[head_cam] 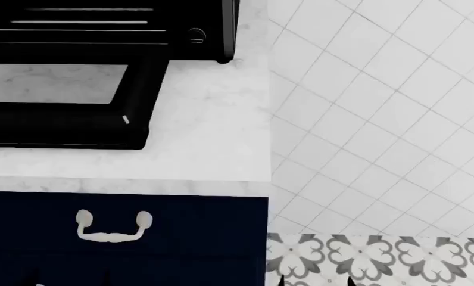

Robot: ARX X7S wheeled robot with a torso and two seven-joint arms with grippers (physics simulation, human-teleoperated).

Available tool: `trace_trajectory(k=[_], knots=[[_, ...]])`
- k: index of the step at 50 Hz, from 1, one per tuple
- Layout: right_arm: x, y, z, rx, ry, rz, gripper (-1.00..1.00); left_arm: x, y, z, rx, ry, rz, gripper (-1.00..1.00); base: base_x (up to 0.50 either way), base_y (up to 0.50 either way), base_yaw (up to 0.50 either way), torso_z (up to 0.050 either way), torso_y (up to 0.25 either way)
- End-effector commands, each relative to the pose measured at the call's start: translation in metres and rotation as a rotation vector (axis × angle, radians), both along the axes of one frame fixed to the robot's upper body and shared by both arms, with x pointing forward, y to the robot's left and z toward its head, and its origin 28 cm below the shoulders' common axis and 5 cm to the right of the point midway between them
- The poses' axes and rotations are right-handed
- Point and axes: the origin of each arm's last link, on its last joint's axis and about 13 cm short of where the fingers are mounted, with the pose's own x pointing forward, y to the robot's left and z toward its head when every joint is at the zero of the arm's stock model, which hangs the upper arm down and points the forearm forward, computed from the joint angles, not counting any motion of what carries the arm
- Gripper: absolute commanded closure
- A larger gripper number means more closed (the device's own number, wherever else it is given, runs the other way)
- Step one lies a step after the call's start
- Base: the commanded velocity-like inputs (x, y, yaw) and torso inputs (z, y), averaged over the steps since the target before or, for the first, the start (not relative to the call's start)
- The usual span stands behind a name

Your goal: Close the toaster oven door.

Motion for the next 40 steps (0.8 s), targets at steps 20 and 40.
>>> trace_trajectory(k=[20, 40], knots=[[-0.0008, 0.0029, -0.0015, -0.027, 0.0, 0.022, -1.0, -0.0004, 0.0007, 0.0005, 0.015, -0.003, -0.008, -1.0, 0.0, 0.12, 0.0, 0.0, 0.0], [-0.0022, 0.0035, -0.0006, -0.024, 0.002, 0.028, -1.0, -0.0016, 0.0001, 0.0036, 0.009, -0.001, -0.017, -1.0, 0.0, 0.5, 0.0, 0.0, 0.0]])
